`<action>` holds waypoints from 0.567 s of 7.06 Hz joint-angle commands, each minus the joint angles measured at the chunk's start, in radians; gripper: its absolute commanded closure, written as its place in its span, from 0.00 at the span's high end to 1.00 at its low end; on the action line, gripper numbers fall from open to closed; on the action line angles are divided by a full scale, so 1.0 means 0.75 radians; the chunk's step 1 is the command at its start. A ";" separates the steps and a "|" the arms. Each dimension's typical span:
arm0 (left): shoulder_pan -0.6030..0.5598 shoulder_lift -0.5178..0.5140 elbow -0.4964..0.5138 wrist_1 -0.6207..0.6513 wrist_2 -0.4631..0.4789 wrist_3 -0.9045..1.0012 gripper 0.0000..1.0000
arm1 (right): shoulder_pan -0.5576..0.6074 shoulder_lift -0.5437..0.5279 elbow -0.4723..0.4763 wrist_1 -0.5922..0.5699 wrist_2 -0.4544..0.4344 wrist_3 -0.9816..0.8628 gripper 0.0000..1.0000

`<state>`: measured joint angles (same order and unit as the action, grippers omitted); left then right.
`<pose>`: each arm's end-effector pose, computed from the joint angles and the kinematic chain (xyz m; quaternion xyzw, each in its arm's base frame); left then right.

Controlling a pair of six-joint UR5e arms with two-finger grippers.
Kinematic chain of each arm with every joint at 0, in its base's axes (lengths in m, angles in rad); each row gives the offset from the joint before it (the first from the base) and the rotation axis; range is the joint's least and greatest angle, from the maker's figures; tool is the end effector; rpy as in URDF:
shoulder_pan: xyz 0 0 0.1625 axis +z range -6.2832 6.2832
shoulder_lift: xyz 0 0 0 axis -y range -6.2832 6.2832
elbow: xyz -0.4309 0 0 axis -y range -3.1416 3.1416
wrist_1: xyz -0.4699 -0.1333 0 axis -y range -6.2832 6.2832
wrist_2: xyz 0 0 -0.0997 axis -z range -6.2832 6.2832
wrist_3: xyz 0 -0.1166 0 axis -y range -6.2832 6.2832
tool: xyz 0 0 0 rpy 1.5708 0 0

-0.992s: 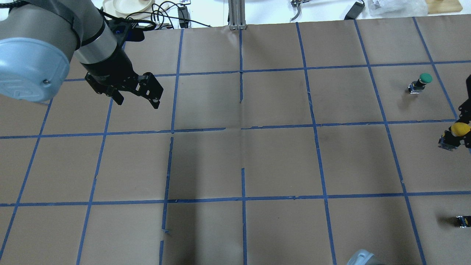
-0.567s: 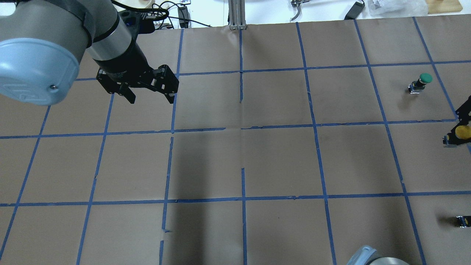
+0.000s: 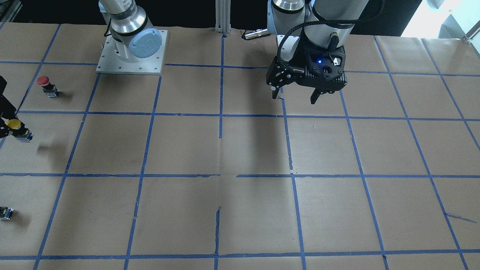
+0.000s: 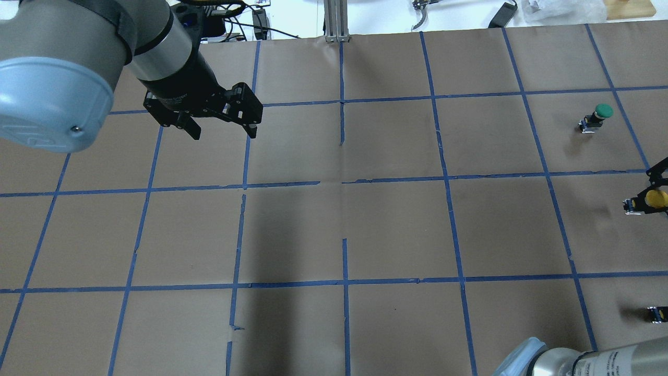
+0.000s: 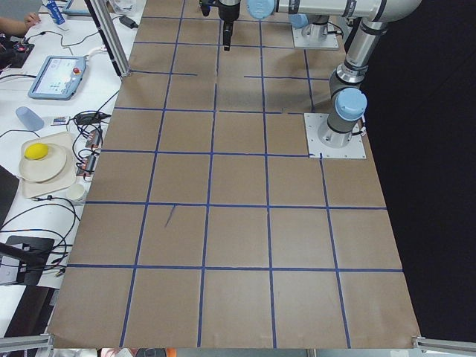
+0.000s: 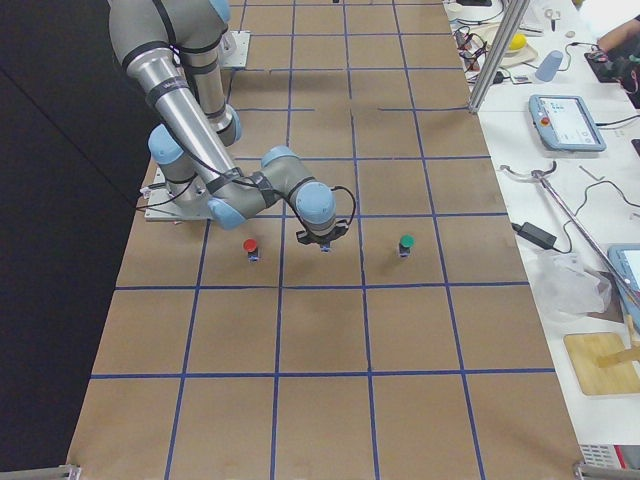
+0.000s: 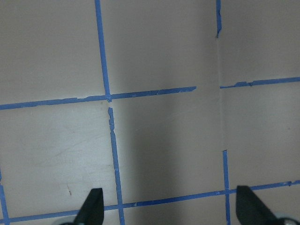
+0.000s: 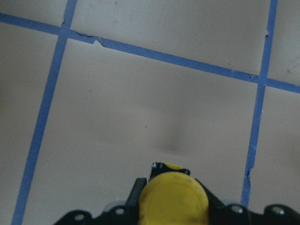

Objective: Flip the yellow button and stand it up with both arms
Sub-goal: 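Set the yellow button upright on the table with the right gripper and release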

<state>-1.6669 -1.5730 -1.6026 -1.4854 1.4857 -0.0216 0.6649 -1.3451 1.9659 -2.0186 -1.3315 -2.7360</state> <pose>-0.1978 -0.5597 0.4665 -0.0383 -0.9980 0.0231 0.0440 -0.3393 -0.4705 0.1804 -0.7777 0.6113 -0.1364 0.0537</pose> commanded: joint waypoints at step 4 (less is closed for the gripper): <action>0.012 -0.005 0.008 0.001 -0.001 0.002 1.00 | -0.007 0.088 -0.005 -0.016 0.002 0.191 1.00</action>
<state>-1.6627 -1.5778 -1.5982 -1.4837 1.4856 -0.0200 0.6596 -1.2814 1.9633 -2.0244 -1.3296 -2.6743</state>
